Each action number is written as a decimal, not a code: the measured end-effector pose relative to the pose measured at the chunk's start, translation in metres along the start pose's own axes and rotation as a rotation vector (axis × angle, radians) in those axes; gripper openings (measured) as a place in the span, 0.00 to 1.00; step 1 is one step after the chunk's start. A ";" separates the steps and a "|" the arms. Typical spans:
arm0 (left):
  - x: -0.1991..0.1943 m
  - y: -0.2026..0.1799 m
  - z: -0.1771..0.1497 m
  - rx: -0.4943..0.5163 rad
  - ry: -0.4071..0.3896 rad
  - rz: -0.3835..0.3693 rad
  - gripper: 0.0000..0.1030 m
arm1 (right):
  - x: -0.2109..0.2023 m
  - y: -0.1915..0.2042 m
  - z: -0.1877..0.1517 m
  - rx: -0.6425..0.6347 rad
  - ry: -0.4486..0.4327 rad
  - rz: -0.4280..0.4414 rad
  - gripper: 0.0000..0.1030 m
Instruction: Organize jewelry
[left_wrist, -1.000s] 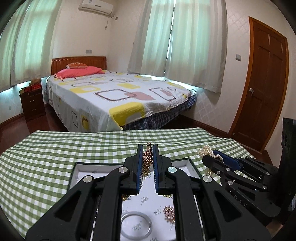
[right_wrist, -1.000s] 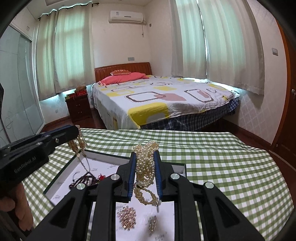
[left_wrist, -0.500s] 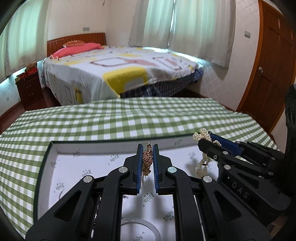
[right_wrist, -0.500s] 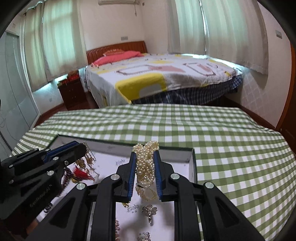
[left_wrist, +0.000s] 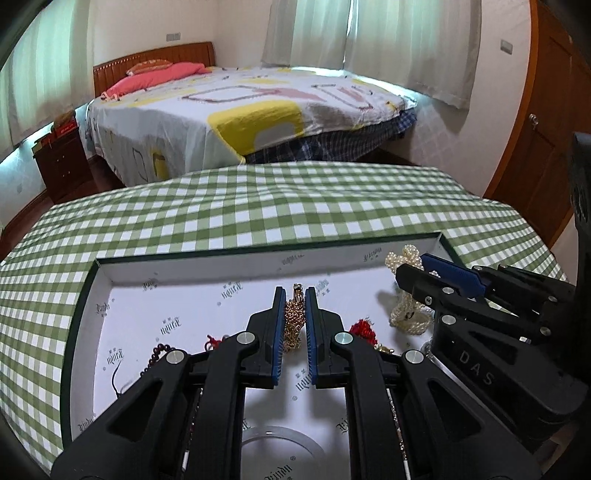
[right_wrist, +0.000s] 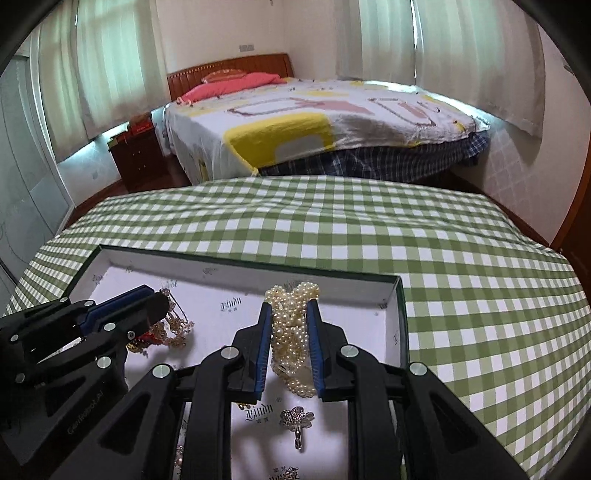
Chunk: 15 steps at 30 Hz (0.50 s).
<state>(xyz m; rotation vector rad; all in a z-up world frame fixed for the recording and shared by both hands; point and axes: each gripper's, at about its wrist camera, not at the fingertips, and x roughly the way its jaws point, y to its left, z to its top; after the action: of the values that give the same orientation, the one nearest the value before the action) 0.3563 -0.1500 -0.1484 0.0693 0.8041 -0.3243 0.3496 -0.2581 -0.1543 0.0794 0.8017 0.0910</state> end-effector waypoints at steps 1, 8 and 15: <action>0.001 0.000 0.000 -0.001 0.011 0.004 0.10 | 0.003 0.000 0.000 0.003 0.019 0.002 0.19; 0.015 0.002 0.001 -0.019 0.097 -0.010 0.11 | 0.014 -0.005 -0.001 0.026 0.089 0.016 0.23; 0.011 0.002 0.001 -0.023 0.081 0.007 0.34 | 0.010 -0.007 -0.001 0.037 0.074 0.009 0.45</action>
<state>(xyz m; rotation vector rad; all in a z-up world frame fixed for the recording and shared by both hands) 0.3652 -0.1513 -0.1558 0.0642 0.8879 -0.3069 0.3563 -0.2634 -0.1629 0.1153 0.8772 0.0875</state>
